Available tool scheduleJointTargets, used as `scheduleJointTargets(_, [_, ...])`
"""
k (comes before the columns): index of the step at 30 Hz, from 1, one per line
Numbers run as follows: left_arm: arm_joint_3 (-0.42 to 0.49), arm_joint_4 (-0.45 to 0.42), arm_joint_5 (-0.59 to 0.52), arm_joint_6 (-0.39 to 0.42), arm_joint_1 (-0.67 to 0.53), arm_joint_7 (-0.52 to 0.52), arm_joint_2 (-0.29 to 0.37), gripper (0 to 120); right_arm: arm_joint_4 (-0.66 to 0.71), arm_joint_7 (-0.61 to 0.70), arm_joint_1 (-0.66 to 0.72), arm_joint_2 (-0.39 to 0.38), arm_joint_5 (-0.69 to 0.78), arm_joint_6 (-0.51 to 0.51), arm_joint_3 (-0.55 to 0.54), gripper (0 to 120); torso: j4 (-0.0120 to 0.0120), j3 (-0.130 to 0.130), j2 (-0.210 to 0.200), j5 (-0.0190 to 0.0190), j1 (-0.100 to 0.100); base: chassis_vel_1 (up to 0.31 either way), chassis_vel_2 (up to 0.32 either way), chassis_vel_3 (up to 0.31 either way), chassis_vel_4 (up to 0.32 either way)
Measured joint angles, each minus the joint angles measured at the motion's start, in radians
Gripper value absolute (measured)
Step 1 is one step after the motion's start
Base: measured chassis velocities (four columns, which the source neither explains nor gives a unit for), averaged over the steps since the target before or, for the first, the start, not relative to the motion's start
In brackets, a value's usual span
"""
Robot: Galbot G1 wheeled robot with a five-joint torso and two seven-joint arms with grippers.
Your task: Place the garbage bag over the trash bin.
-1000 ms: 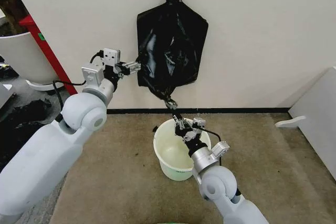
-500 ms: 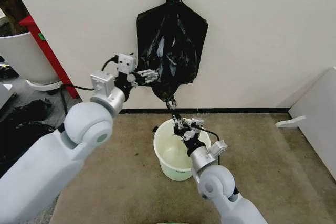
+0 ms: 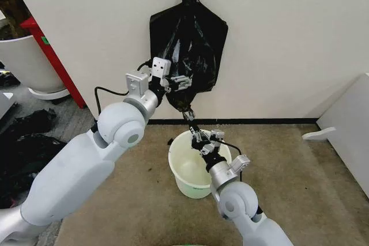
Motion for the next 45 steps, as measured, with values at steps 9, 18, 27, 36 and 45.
scheduleJointTargets(9, [0.016, 0.020, -0.017, 0.020, -0.013, -0.021, -0.028, 100, 0.000, -0.002, -0.008, -0.003, 0.000, 0.000, 0.000, 0, 0.0000, 0.000, 0.000, -0.0001, 0.000, 0.000, 0.000, 0.000, 0.000])
scheduleJointTargets(18, [0.017, 0.051, -0.017, 0.024, -0.020, -0.037, -0.042, 97, 0.000, -0.008, -0.016, -0.001, -0.003, 0.000, -0.001, 0, 0.0000, 0.000, 0.000, -0.0001, 0.000, 0.000, 0.000, 0.000, 0.000])
scheduleJointTargets(27, [-0.019, 0.050, -0.048, 0.026, 0.007, -0.040, -0.045, 94, -0.008, -0.012, -0.025, -0.001, -0.009, 0.000, 0.002, 0, 0.0000, 0.000, 0.000, -0.0001, 0.000, 0.000, 0.000, 0.000, 0.000])
scheduleJointTargets(36, [-0.028, 0.066, -0.053, 0.022, 0.010, -0.039, -0.054, 91, -0.012, -0.013, -0.027, -0.001, -0.013, 0.000, 0.002, 0, 0.0000, 0.000, 0.000, -0.0001, 0.000, 0.000, 0.000, 0.000, 0.000])
scheduleJointTargets(45, [-0.026, 0.081, -0.051, 0.021, 0.001, -0.040, -0.060, 64, -0.014, -0.014, -0.028, -0.003, -0.013, 0.000, 0.004, 0, 0.0000, 0.000, 0.000, -0.0001, 0.000, 0.000, 0.000, 0.000, 0.000])
